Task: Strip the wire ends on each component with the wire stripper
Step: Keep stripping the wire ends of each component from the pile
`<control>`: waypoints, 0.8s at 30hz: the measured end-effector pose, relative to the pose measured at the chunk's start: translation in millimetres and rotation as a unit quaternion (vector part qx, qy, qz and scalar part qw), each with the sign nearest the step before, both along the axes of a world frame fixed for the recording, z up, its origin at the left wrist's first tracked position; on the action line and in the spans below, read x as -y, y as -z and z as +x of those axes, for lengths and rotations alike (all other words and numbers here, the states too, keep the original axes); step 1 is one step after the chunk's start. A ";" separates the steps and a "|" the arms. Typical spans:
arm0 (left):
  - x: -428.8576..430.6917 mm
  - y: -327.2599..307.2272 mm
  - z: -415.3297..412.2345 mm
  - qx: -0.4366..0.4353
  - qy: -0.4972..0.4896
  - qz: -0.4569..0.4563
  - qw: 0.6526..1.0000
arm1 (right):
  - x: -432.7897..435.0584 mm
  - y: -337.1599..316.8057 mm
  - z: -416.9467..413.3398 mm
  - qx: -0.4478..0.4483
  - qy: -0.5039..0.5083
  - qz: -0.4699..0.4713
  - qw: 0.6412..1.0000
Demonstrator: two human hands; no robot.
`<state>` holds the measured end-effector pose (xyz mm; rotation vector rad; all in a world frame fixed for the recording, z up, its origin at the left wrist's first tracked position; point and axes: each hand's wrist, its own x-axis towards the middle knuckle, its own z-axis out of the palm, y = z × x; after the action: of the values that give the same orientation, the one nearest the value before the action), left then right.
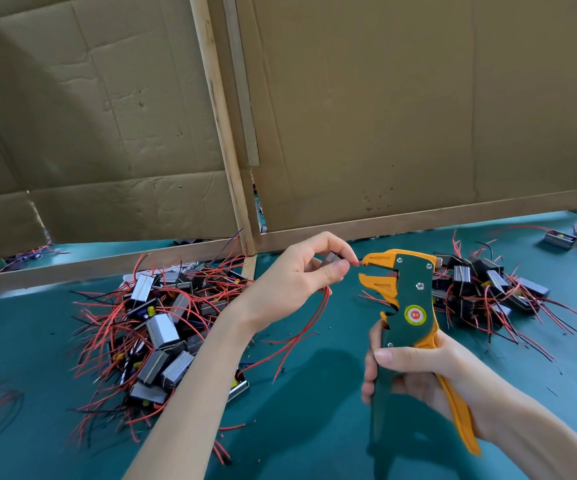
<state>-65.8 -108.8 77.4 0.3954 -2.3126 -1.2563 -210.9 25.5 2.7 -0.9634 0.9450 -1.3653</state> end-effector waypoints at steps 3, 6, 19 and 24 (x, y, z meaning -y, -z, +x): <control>0.1 0.5 -0.1 0.011 -0.002 -0.005 1.000 | -0.4 -0.7 0.8 0.007 0.006 0.007 1.000; -0.7 1.2 -0.8 0.034 -0.003 -0.023 0.999 | -0.7 -2.6 1.9 0.006 0.015 0.009 1.000; 5.0 5.0 0.8 0.043 -0.035 -0.045 0.997 | 0.3 4.2 -4.0 0.013 0.013 0.003 1.000; 5.5 4.1 1.9 0.032 -0.053 -0.046 0.997 | 2.7 1.5 -3.0 0.024 0.026 -0.004 0.999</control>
<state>-63.9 -114.3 73.3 0.5272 -2.3595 -1.0974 -213.9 22.8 1.2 -0.9142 0.9351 -1.4313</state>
